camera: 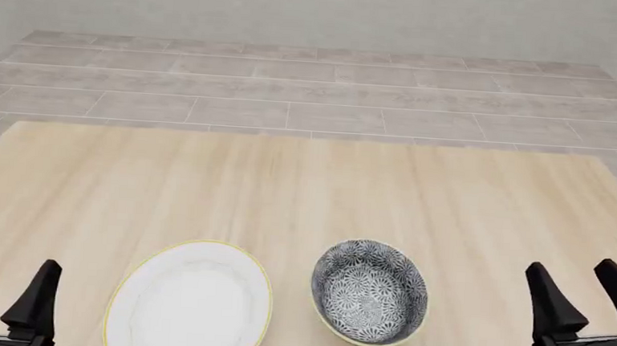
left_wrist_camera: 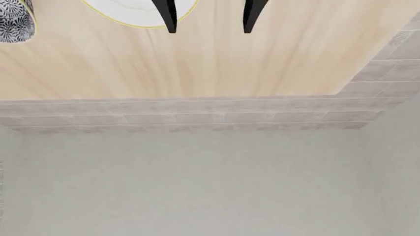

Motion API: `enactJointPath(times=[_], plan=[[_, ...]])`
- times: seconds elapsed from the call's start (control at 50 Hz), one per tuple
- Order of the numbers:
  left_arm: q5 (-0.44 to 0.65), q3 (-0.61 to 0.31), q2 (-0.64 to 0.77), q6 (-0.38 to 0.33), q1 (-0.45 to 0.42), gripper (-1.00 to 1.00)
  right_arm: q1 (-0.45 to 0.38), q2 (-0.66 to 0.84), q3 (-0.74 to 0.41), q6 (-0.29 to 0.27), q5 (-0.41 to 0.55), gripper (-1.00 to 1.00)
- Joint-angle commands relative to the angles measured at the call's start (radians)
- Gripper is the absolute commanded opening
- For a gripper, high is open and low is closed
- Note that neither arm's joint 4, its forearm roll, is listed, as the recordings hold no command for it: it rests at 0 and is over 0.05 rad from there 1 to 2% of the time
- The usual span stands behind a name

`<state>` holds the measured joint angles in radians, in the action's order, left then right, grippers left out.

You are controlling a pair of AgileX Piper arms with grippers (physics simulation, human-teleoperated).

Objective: Put the bowl on the plate.

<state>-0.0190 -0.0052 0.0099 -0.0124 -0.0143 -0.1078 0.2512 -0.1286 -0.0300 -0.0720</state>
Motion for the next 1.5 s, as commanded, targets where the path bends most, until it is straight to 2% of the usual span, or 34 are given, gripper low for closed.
enactJointPath(times=[0.02, 0.14, 0.4, 0.5, 0.72, 0.76, 0.86, 1.06, 1.1, 1.12, 1.18, 1.46, 1.5], plan=[[-0.004, -0.003, 0.005, 0.002, -0.002, 1.00, -0.043, 0.123, -0.037, -0.002, -0.036, 1.00], [-0.026, -0.003, 0.025, 0.001, -0.001, 1.00, -0.060, 0.147, -0.071, -0.029, -0.026, 1.00], [-0.044, -0.009, 0.047, -0.001, -0.002, 1.00, -0.099, 0.246, -0.113, -0.025, -0.033, 1.00], [-0.033, -0.012, 0.039, -0.003, -0.004, 1.00, -0.118, 0.277, -0.132, -0.051, -0.034, 1.00], [-0.034, -0.017, 0.042, -0.002, -0.006, 1.00, -0.142, 0.366, -0.175, -0.045, -0.030, 1.00], [-0.030, -0.017, 0.039, -0.002, -0.007, 1.00, -0.150, 0.390, -0.187, -0.030, -0.027, 1.00], [-0.023, -0.021, 0.036, 0.000, -0.005, 1.00, -0.150, 0.409, -0.199, -0.059, -0.025, 1.00], [-0.023, -0.025, 0.037, 0.001, -0.004, 1.00, -0.190, 0.472, -0.236, -0.064, -0.006, 1.00], [-0.024, -0.027, 0.040, 0.002, -0.003, 1.00, -0.185, 0.481, -0.237, -0.090, -0.013, 1.00], [-0.024, -0.028, 0.040, 0.001, -0.003, 1.00, -0.193, 0.500, -0.244, -0.078, -0.011, 1.00], [-0.024, -0.030, 0.041, 0.002, -0.003, 1.00, -0.194, 0.512, -0.255, -0.093, -0.008, 1.00], [-0.032, -0.033, 0.050, 0.005, -0.002, 1.00, -0.229, 0.631, -0.299, -0.080, 0.006, 1.00], [-0.032, -0.033, 0.050, 0.005, -0.001, 1.00, -0.228, 0.636, -0.304, -0.093, 0.010, 1.00]])
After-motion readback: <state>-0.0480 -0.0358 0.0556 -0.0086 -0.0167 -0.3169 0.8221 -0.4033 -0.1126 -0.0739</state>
